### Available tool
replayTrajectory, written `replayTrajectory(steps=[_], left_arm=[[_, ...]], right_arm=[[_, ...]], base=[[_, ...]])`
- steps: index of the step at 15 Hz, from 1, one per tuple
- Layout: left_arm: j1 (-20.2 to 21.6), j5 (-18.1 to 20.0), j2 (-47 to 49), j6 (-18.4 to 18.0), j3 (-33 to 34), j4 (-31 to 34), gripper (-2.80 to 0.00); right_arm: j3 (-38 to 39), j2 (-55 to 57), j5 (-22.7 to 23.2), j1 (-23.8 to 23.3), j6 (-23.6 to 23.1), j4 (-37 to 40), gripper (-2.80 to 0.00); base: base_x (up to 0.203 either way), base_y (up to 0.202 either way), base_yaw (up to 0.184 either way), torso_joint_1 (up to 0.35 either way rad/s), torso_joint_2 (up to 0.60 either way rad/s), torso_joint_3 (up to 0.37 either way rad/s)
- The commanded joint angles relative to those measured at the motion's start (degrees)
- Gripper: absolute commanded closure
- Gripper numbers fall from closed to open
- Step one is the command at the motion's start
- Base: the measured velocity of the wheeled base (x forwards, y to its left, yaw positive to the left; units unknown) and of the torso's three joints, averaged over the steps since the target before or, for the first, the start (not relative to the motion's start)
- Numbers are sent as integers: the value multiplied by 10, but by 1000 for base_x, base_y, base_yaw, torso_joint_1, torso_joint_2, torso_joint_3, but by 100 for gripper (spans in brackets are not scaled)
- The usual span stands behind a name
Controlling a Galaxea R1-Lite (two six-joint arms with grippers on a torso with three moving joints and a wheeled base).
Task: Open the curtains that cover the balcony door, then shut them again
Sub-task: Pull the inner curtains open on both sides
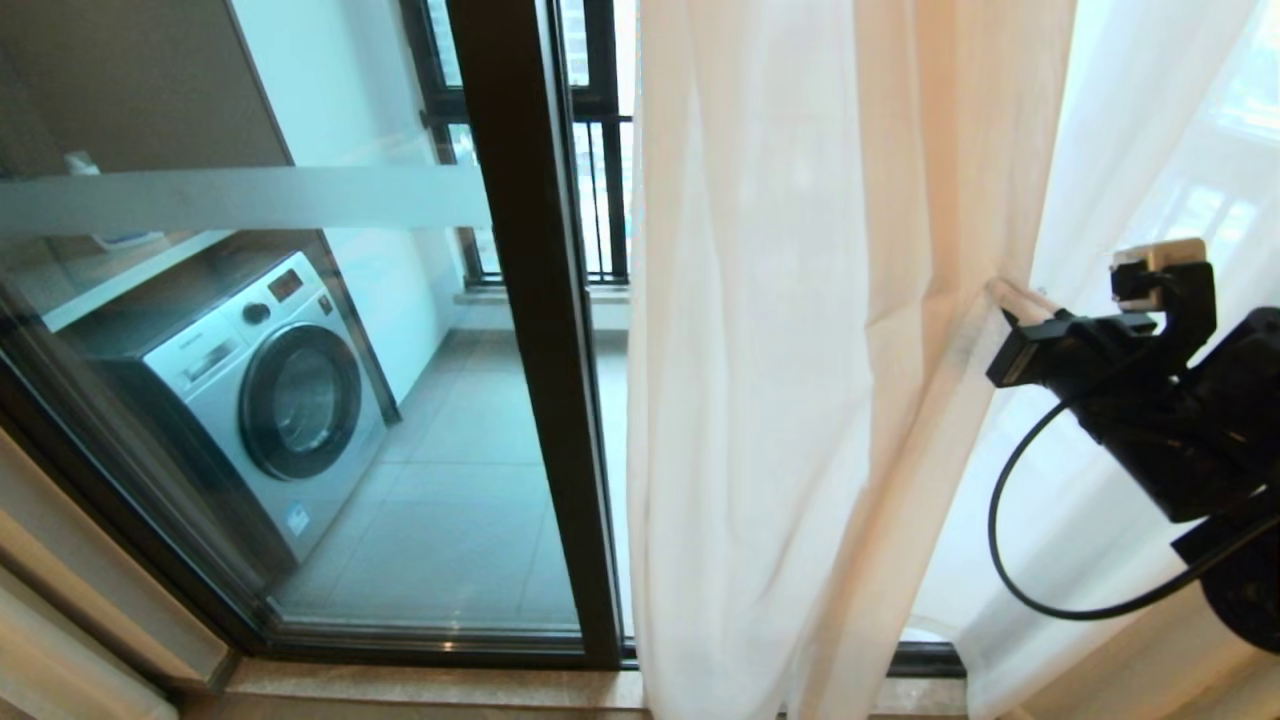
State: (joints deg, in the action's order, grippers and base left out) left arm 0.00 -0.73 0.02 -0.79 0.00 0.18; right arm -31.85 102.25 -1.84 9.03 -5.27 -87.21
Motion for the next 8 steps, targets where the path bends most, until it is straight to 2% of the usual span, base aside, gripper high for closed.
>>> replayTrajectory(steps=[1, 8], left_arm=[[0, 0, 0, 0, 0, 0, 0], [0, -1, 0, 0, 0, 0, 0]], right_arm=[[-10, 6, 0, 0, -1, -17, 0], [-19, 9, 0, 1, -1, -17, 0]], base=[[0, -189, 3, 2, 1, 3], [0, -191, 1, 2, 3, 4]])
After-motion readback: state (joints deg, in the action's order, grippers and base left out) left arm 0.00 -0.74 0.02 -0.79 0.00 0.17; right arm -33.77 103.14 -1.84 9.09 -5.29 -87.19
